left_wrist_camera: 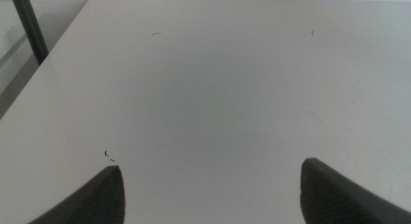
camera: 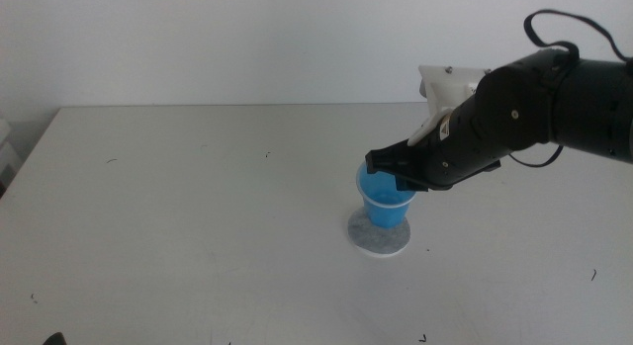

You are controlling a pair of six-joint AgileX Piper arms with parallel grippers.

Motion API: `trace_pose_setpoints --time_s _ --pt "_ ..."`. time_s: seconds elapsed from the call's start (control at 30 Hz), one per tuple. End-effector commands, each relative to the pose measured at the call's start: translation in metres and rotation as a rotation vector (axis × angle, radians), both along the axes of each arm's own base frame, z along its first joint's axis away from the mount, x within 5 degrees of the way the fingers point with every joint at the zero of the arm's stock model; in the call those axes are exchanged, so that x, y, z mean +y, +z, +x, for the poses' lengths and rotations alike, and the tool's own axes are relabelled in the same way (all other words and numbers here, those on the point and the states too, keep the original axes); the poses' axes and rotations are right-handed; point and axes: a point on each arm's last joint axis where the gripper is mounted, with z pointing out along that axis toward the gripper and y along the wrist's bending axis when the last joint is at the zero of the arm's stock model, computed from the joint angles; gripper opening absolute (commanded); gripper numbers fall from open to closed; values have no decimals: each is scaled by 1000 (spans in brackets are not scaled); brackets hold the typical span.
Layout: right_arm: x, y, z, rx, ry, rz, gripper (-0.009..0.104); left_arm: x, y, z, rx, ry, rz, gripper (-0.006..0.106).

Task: Place an empty cup on a cup mat.

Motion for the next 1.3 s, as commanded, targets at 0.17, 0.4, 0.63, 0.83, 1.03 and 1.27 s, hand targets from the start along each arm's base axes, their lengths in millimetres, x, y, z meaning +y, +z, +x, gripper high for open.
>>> trace_pose_setpoints --time_s 0.17,0.4,0.63,0.83,1.03,1.27 --pt "1 -11 3 -90 5 37 -1 0 8 1 -83 0 -16 105" --pt "6 -35 13 -74 7 25 -1 0 8 1 -83 0 -16 105" --pt "9 -48 17 -67 7 21 -1 0 8 1 -83 0 -16 105" --pt "9 -48 17 -68 11 17 -1 0 8 1 -83 0 -16 105" --pt "8 -44 19 -109 30 8 30 0 8 1 -83 0 -16 105" --pt "4 -26 18 -169 28 29 65 0 8 1 -83 0 -16 105"
